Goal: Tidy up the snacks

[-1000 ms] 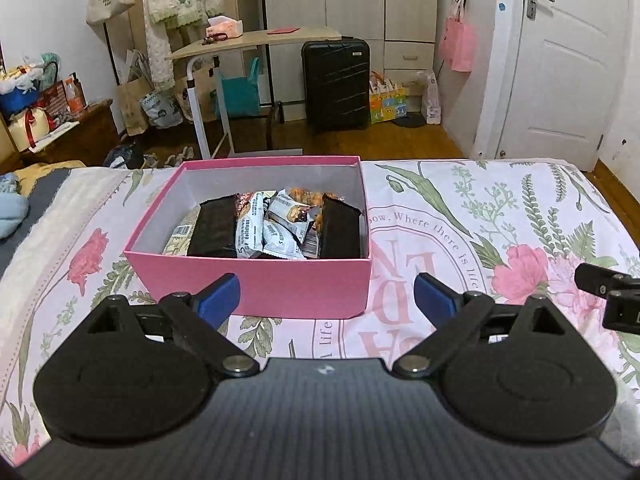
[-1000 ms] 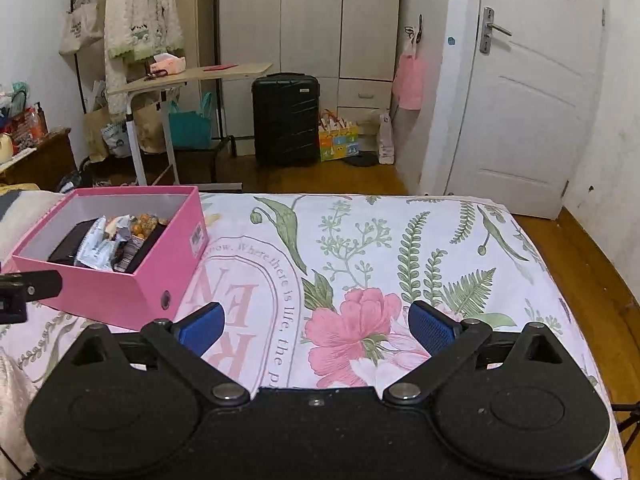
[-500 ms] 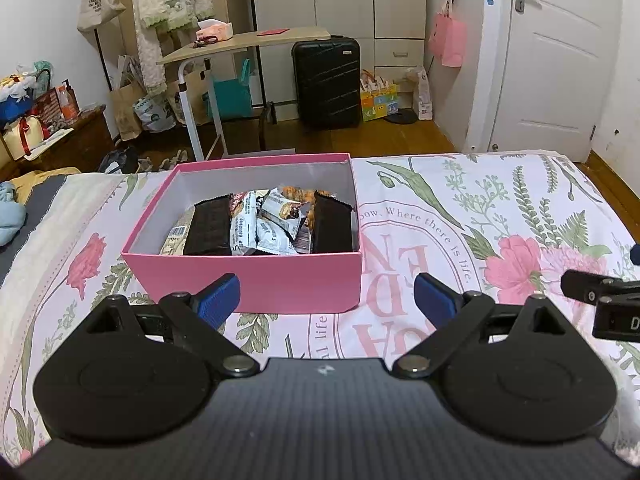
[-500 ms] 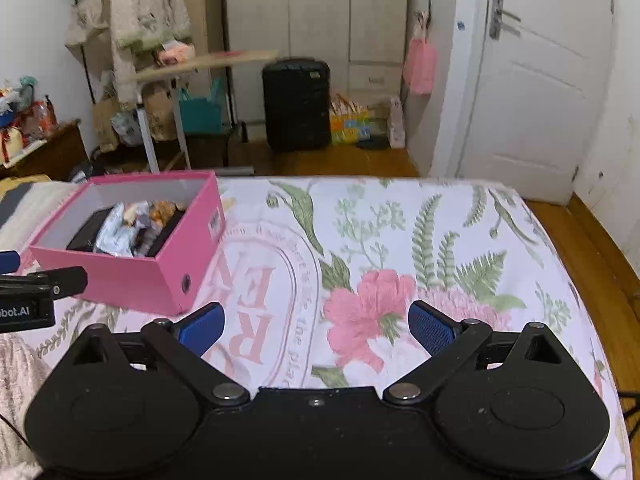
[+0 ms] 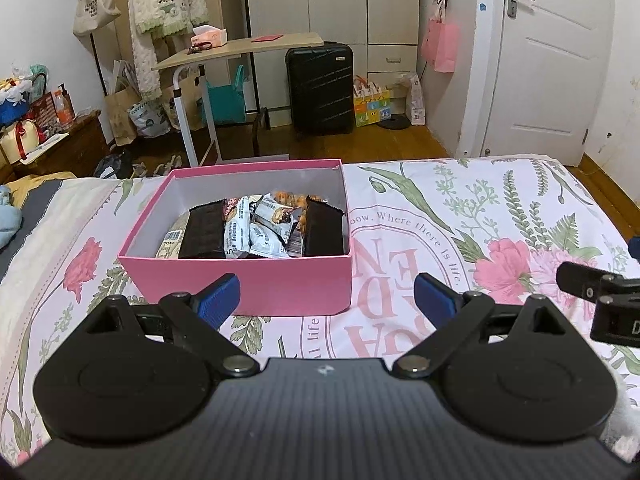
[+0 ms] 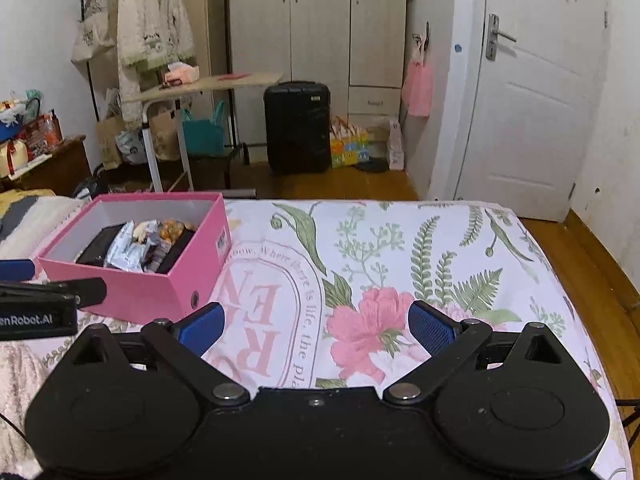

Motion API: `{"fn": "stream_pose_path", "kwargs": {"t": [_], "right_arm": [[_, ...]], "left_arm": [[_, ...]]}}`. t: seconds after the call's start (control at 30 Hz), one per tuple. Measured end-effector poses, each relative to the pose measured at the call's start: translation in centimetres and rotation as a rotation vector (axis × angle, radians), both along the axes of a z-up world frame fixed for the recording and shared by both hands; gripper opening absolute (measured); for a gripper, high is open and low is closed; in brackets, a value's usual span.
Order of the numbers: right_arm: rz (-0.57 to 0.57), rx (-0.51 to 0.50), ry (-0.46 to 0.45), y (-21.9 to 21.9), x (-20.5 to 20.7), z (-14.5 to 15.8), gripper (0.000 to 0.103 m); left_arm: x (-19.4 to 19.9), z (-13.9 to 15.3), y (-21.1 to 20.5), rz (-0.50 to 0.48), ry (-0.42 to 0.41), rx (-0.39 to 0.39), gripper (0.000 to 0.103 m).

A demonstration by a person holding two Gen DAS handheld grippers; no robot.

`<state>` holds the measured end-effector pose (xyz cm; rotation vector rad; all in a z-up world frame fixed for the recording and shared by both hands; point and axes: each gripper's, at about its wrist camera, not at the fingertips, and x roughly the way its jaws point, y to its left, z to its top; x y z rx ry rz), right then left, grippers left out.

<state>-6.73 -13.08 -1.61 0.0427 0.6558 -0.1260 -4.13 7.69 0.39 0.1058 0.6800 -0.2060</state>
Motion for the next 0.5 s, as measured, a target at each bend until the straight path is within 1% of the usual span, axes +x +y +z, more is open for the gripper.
{"fn": "stream_pose_path", "kwargs": {"t": [0.17, 0.27, 0.5], "right_arm": [[-0.011, 0.000, 0.000, -0.10, -0.02, -0.07, 0.100], [-0.013, 0.003, 0.011, -0.15, 0.12, -0.22, 0.100], [-0.017, 0.000, 0.019, -0.22, 0.22, -0.41, 0.100]], "left_arm": [[-0.03, -0.07, 0.00, 0.003, 0.004, 0.002, 0.095], [-0.11, -0.13, 0.03, 0.018, 0.010, 0.010, 0.099], [-0.17, -0.01, 0.04, 0.029, -0.002, 0.018, 0.099]]}}
